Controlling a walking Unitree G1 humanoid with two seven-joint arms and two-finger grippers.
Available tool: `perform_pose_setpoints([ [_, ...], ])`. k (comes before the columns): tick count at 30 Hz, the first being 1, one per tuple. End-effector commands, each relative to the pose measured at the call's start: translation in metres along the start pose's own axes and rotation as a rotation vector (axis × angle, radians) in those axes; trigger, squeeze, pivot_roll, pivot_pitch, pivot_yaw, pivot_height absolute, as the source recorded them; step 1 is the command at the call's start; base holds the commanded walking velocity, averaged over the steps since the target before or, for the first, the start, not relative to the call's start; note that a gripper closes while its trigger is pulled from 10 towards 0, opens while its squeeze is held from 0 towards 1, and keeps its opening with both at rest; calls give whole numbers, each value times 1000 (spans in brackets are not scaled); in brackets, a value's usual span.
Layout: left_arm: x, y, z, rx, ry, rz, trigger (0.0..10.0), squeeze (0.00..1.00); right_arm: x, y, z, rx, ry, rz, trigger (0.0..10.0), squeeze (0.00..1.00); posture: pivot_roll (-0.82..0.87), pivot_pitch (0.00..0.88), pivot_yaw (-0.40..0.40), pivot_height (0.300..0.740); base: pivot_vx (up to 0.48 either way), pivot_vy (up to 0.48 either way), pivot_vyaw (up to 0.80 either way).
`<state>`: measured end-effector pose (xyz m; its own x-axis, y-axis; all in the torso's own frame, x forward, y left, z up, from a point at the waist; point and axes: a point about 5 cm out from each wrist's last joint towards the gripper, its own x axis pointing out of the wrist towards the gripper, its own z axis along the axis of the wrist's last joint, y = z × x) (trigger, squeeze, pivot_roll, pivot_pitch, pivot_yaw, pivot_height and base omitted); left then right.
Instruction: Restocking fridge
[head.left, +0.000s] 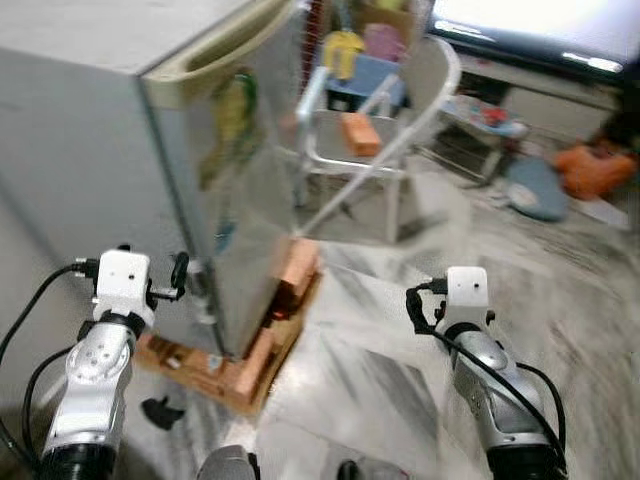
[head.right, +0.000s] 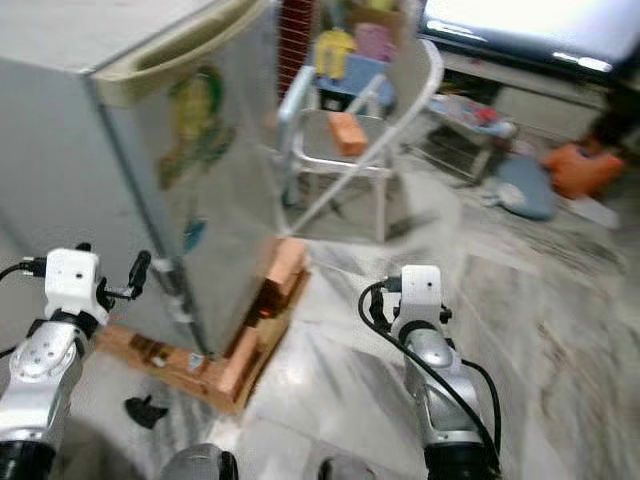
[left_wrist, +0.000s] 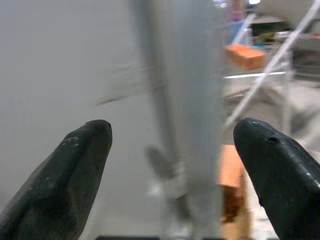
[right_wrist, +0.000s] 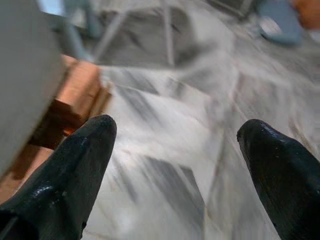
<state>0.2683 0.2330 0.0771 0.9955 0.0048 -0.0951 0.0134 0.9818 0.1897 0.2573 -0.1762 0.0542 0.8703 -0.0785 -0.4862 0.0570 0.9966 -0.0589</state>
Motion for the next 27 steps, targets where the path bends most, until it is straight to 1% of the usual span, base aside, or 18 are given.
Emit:
perform_pose_setpoints([
  [1,-2,-5,-6,-3,13,4,10000,0,-2,1,3,6,-1,14,10000,0,152,26,-66,740,0,0,-800],
  [5,-4,-6,-9,1,16,0,10000,0,-3,2,3,7,6,27,10000,0,152,30,-68,740,0,0,-800],
  [7,-5,-4,-10,0,17,13,10000,0,-4,3,2,7,26,47,10000,0,153,32,-68,740,0,0,-800],
  [10,-6,2,-10,11,15,66,10000,0,-7,5,1,18,34,79,10000,0,148,39,-64,740,0,0,-721],
  [11,-6,2,-10,11,15,66,10000,0,-7,5,1,18,34,79,10000,0,148,39,-64,740,0,0,-563],
  [14,-3,8,-10,7,14,118,10000,0,-9,7,2,17,37,111,10000,0,131,48,-61,740,0,0,0],
  [17,-1,9,-9,-2,16,126,10000,0,-9,7,2,16,37,113,10000,0,127,53,-58,740,0,0,0],
  [19,0,13,-9,3,14,159,10000,0,-10,7,2,16,37,115,10000,0,127,56,-59,740,0,0,0],
  [20,2,17,-8,-15,15,188,10000,0,-10,6,2,18,37,115,10000,0,125,60,-56,740,0,0,0],
  [22,3,20,-6,-27,9,209,10000,0,-10,6,2,18,37,115,10000,0,125,64,-54,740,0,0,0],
  [23,3,20,-6,-27,9,209,10000,0,-10,6,2,18,37,115,10000,0,125,64,-54,740,0,0,0],
  [24,4,20,-6,-46,11,210,10000,0,-11,7,2,18,36,114,10000,0,125,66,-53,740,0,0,0],
  [27,7,11,-5,-53,8,153,10000,0,-11,7,2,17,38,113,10000,0,124,66,-54,740,0,0,0],
])
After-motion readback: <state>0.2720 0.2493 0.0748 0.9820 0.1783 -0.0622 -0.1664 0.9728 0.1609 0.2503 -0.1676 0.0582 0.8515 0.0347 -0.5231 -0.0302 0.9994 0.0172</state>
